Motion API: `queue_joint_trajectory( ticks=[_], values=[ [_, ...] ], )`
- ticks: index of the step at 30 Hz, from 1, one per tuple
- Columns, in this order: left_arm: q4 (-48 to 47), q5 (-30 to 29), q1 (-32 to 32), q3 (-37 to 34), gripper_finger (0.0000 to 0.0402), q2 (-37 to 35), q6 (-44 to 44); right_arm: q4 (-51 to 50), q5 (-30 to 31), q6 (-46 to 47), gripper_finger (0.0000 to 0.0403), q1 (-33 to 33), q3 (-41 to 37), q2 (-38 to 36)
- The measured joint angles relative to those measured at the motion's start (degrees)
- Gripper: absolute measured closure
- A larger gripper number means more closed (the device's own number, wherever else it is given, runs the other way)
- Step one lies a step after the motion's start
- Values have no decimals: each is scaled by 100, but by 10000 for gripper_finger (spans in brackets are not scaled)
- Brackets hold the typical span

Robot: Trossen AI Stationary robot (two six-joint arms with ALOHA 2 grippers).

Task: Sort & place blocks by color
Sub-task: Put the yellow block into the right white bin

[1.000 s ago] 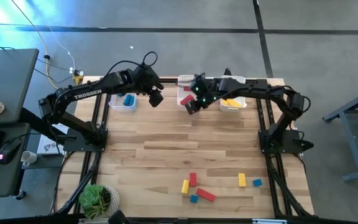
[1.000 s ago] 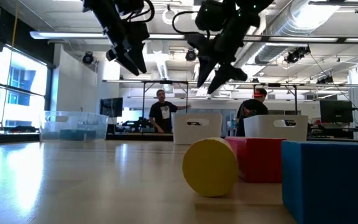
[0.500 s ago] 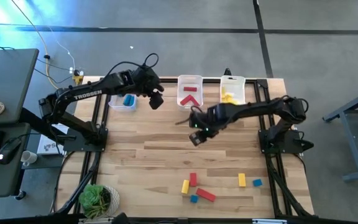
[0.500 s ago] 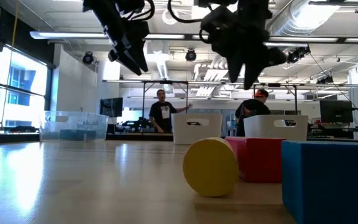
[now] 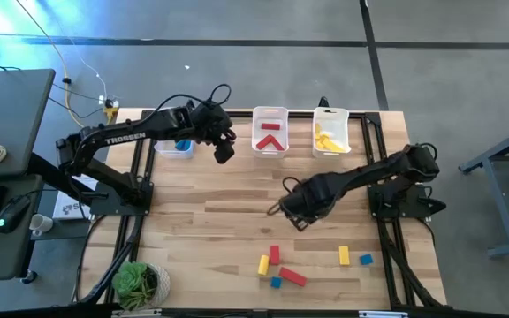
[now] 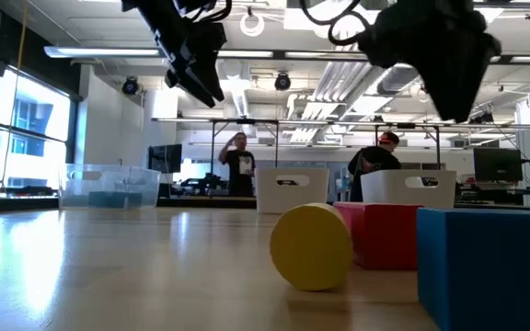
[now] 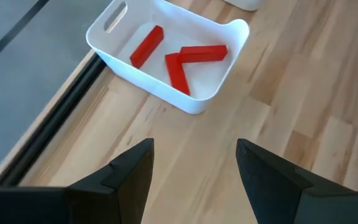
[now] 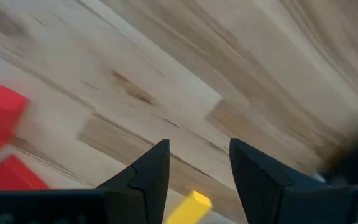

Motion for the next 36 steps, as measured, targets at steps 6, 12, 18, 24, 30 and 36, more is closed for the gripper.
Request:
queue_joint_trajectory(
  ticks=[6,12,18,24,30,36],
  values=[
    [0,-5,-112,0,186,0,-613,-441,0,48,249,530,0,0],
    [-8,-5,-144,0,186,0,-682,-924,60,335,249,1100,0,0],
    [-162,-18,-144,-1,186,0,-785,-1292,162,724,249,1626,-28,-133],
    [-179,-20,-153,-2,186,0,-1031,-1298,462,1488,249,1993,-248,-685],
    [-179,-20,-153,-2,186,0,-1086,-1170,429,2709,249,2388,-804,-1510],
    [-178,-18,-154,-2,186,0,-1099,-329,432,4221,249,2742,-1437,-2169]
  ],
)
